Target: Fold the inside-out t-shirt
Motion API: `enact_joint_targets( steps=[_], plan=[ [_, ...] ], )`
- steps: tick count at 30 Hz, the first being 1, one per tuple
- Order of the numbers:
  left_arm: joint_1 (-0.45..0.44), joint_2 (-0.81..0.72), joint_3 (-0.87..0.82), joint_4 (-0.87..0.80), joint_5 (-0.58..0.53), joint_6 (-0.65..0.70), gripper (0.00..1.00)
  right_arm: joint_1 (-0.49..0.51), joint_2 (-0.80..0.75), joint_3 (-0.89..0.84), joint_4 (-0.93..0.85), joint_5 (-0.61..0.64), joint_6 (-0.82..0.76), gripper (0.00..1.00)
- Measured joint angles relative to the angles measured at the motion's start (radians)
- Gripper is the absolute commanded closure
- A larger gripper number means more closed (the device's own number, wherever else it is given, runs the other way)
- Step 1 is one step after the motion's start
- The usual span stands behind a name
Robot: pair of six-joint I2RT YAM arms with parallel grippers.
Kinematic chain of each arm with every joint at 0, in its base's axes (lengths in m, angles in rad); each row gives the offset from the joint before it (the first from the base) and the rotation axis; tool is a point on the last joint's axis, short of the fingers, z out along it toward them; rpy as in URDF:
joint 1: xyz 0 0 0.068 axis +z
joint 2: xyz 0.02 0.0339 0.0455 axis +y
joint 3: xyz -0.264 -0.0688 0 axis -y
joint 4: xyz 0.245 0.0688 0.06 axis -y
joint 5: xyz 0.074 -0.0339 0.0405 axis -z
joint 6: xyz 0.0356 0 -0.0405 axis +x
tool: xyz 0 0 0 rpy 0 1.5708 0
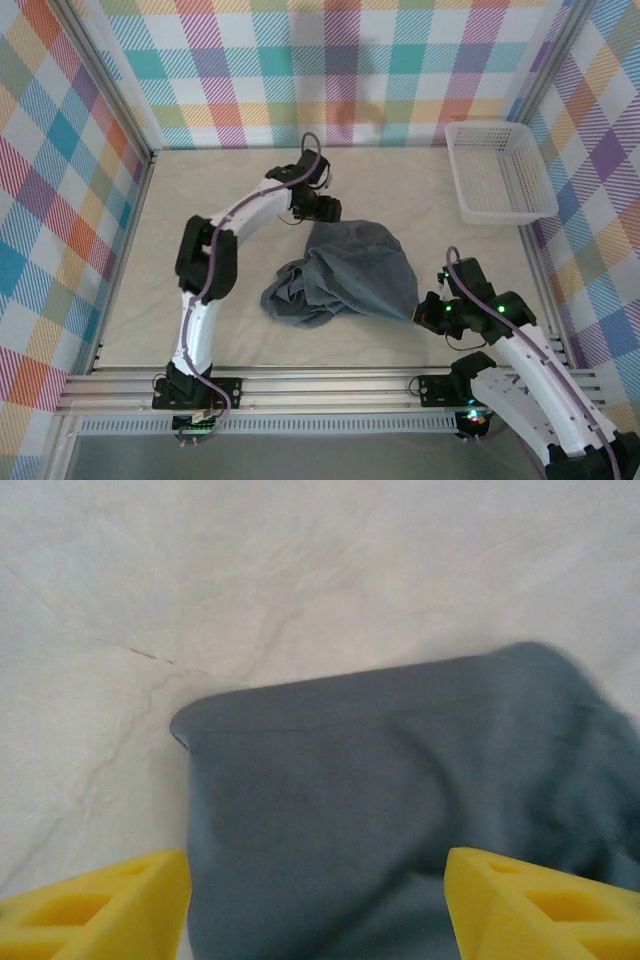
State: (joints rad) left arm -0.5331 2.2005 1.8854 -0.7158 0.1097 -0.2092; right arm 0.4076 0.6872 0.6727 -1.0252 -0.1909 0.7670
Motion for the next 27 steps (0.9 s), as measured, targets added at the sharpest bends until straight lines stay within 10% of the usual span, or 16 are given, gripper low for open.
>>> enact_joint_targets(
  steps=[6,9,18,27],
  plan=[
    [0.0,0.184,0.123,-0.044,-0.018,-0.004,0.42,0.0,0.069,0.008,0.006,-0.013,0.019,1.0],
    [0.005,0.181,0.124,-0.029,0.016,-0.011,1.0,0.0,0.097,0.013,0.014,-0.011,0.02,1.0],
    [0.101,-0.009,0.062,-0.01,0.126,-0.038,1.0,0.0,0.183,0.292,0.076,0.182,-0.044,1.0],
    [0.457,-0.799,-0.088,0.031,-0.048,-0.035,1.0,0.0,0.153,0.512,0.386,0.502,-0.28,1.0]
  ],
)
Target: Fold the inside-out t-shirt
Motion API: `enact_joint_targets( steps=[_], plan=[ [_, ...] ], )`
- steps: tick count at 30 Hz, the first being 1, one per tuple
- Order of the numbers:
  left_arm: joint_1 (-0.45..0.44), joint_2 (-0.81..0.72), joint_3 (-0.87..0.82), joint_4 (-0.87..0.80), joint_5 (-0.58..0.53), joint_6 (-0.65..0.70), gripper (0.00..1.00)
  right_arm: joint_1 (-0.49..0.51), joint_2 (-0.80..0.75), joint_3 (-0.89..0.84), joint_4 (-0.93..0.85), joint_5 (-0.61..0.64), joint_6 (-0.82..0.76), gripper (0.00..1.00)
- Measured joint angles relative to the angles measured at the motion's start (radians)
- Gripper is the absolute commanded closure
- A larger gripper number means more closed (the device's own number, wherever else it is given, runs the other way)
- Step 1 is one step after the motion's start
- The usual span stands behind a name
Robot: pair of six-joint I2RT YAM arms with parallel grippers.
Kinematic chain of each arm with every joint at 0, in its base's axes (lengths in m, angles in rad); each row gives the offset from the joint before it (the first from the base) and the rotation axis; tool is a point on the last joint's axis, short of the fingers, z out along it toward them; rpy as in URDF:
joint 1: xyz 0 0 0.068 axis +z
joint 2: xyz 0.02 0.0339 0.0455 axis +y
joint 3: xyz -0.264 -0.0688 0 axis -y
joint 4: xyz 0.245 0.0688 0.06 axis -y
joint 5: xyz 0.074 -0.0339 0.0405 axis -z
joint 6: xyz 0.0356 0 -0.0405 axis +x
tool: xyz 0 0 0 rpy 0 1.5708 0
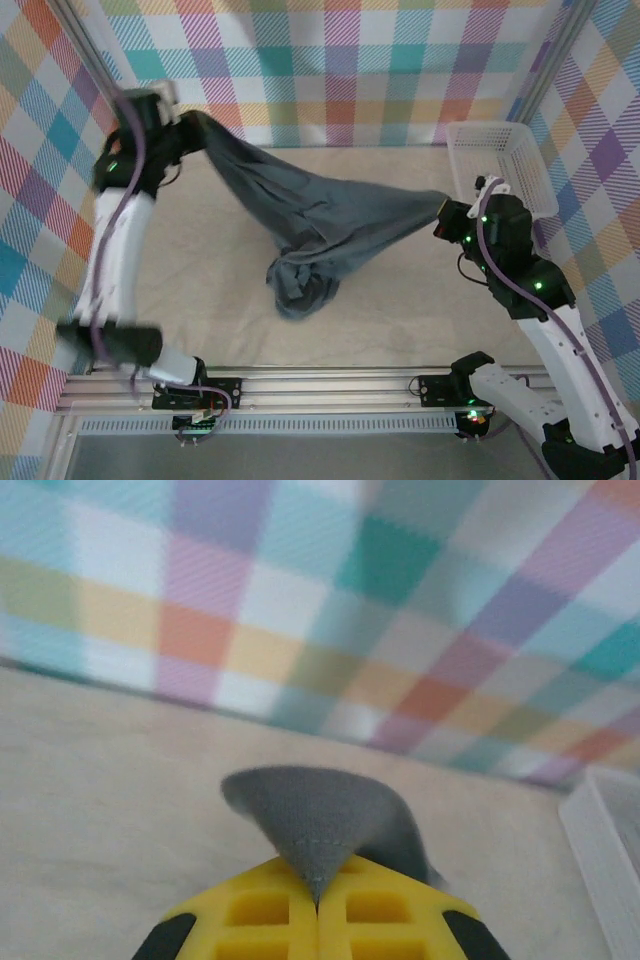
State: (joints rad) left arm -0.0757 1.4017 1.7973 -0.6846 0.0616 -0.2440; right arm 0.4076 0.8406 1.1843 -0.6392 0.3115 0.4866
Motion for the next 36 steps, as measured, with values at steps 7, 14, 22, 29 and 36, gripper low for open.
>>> enact_joint_targets(
  steps=[7,14,22,29,36],
  plan=[
    [-0.035,-0.435,-0.56,0.021,-0.148,-0.081,0.94,0.0,-0.045,-0.173,0.057,0.026,-0.023,1.0],
    [-0.035,-0.349,-0.873,-0.08,-0.18,-0.132,0.51,-0.02,-0.059,-0.409,-0.058,0.063,0.039,1.0],
    [-0.035,-0.118,-0.79,-0.066,-0.111,-0.094,0.48,-0.08,-0.028,-0.439,-0.028,-0.003,0.06,1.0],
    [0.024,0.192,-0.711,-0.015,-0.12,-0.045,0.48,-0.082,0.021,-0.439,0.008,-0.068,0.058,1.0],
    [0.075,0.348,-0.608,0.056,-0.016,0.026,0.47,-0.088,0.021,-0.438,0.01,-0.086,0.051,1.0]
  ],
)
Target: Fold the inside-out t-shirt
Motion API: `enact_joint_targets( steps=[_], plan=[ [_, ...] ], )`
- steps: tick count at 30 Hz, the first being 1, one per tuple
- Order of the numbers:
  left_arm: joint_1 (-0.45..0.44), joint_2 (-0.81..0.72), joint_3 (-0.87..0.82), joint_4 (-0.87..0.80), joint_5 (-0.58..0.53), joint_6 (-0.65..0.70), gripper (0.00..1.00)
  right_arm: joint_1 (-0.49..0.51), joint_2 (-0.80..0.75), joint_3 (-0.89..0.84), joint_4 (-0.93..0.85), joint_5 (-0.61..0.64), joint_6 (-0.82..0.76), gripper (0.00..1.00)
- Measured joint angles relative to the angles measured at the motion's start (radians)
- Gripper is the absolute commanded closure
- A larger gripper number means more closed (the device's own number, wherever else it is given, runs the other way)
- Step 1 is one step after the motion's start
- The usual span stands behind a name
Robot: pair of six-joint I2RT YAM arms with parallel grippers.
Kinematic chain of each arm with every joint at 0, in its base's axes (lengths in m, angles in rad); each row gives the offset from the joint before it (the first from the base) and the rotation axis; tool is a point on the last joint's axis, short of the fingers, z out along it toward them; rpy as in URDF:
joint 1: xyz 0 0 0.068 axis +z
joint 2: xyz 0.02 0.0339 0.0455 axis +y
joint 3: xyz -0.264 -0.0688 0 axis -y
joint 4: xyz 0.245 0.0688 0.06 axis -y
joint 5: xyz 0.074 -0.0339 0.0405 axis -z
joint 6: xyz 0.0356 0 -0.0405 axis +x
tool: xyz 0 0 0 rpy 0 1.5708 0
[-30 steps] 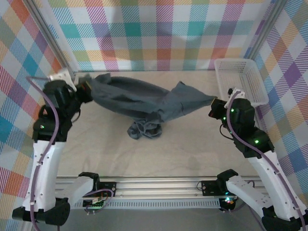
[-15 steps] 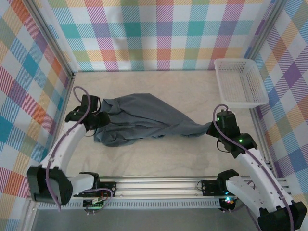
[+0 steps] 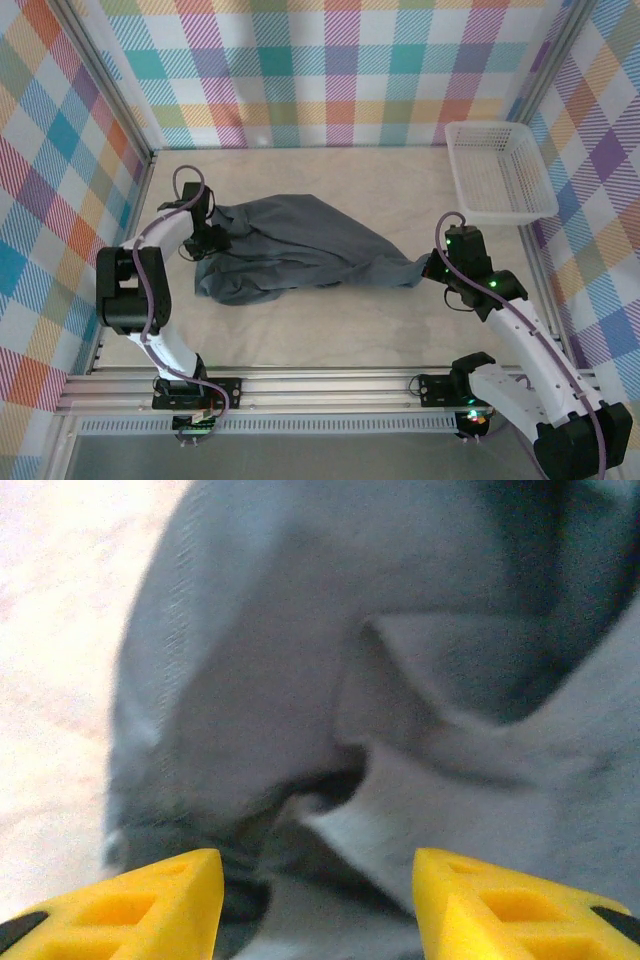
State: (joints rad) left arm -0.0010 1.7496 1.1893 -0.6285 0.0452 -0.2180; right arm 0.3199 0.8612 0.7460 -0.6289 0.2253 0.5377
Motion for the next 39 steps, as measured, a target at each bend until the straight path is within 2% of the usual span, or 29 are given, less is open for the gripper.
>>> enact_joint_targets(
  steps=[4,8,10,11,13,14,20,27,30,39],
  plan=[
    [0.0,0.024,0.036,0.031,0.044,0.014,0.46,-0.001,0.0,0.0,0.0,-0.004,0.0,1.0],
    [0.0,0.074,0.072,0.037,0.051,0.024,0.51,-0.006,0.002,0.0,0.001,-0.015,0.0,1.0],
    [0.003,0.092,0.073,0.035,0.051,0.023,0.6,-0.006,0.002,0.0,0.001,-0.018,0.0,1.0],
    [0.004,0.096,0.073,0.032,0.052,0.022,0.68,-0.006,0.002,0.0,0.001,-0.019,0.0,1.0],
    [0.005,0.097,0.074,0.03,0.058,0.021,0.93,-0.006,0.002,0.0,0.0,-0.022,0.0,1.0],
    [0.005,0.096,0.076,0.03,0.067,0.022,1.0,-0.006,0.002,0.003,-0.001,-0.022,0.0,1.0],
    [0.006,0.034,0.163,-0.048,0.124,0.014,1.0,-0.006,0.019,0.138,-0.025,-0.02,-0.002,1.0],
    [0.018,-0.229,0.51,-0.153,0.148,-0.01,1.0,-0.027,0.06,0.455,0.024,0.076,-0.082,1.0],
    [0.02,-0.319,0.603,-0.183,0.161,-0.026,1.0,-0.042,0.075,0.552,0.06,0.117,-0.131,1.0],
    [0.02,-0.423,0.663,-0.285,0.212,-0.063,1.0,-0.047,0.091,0.784,0.093,0.158,-0.269,1.0]
  ],
)
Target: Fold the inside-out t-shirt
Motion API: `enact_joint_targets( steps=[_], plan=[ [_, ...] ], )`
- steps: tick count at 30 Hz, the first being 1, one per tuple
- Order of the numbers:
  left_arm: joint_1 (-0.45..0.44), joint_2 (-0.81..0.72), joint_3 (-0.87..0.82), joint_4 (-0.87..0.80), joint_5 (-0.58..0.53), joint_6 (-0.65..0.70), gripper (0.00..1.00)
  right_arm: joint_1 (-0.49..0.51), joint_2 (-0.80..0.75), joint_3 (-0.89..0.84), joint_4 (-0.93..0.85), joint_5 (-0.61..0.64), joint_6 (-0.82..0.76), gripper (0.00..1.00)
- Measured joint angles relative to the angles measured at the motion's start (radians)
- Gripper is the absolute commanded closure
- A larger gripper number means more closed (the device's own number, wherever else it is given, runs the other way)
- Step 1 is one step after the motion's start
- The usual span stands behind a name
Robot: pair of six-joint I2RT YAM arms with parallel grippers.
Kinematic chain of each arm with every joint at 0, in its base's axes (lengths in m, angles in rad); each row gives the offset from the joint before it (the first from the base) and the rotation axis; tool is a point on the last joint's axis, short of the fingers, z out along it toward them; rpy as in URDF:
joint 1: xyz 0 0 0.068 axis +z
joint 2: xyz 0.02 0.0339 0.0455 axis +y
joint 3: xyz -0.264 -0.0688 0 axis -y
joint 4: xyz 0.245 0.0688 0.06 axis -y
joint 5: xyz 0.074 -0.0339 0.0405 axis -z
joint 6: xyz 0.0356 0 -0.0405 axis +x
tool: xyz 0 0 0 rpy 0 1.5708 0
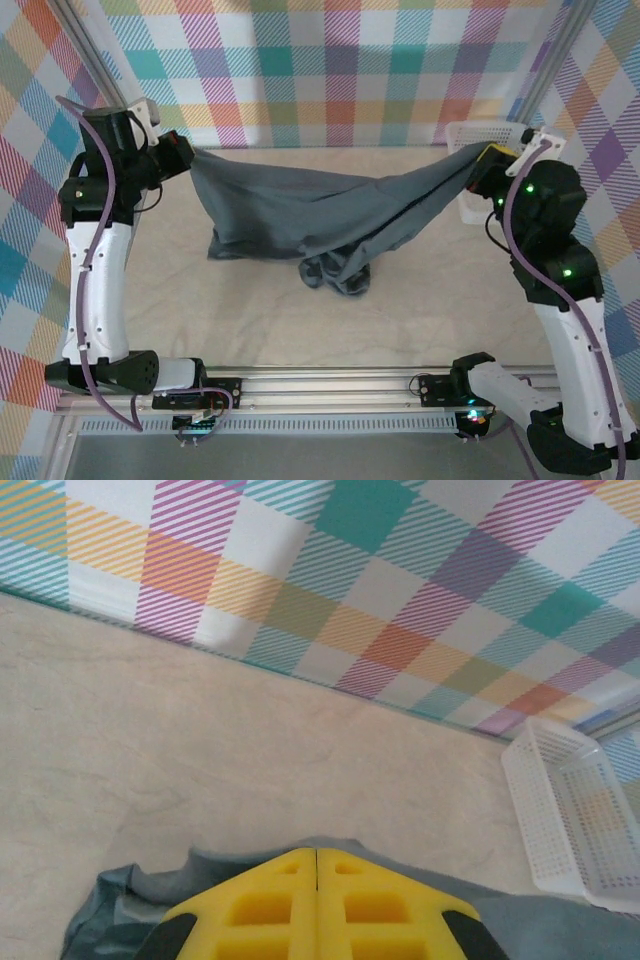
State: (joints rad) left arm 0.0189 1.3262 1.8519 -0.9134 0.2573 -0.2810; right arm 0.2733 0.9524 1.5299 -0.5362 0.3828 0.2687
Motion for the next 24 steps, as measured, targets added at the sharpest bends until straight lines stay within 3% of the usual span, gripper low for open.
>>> enact_joint_targets(
  steps=[7,11,14,20,24],
  plan=[
    [0.0,-0.087,0.012,-0.003,0.034,-0.043,1.0,0.0,0.002,0.103,0.017,0.012,-0.061,1.0],
    [0.0,-0.155,-0.138,0.043,0.041,-0.072,1.0,0.0,0.054,0.128,-0.004,0.029,-0.068,1.0],
    [0.0,-0.161,-0.33,0.112,0.059,-0.106,1.0,-0.016,0.119,0.051,-0.005,0.007,-0.054,1.0],
    [-0.002,0.01,-0.66,0.215,0.076,-0.138,1.0,-0.043,0.334,-0.171,-0.011,-0.106,0.005,1.0],
    [-0.005,0.131,-0.709,0.271,0.083,-0.139,1.0,-0.044,0.43,-0.231,-0.027,-0.154,0.023,1.0]
  ],
)
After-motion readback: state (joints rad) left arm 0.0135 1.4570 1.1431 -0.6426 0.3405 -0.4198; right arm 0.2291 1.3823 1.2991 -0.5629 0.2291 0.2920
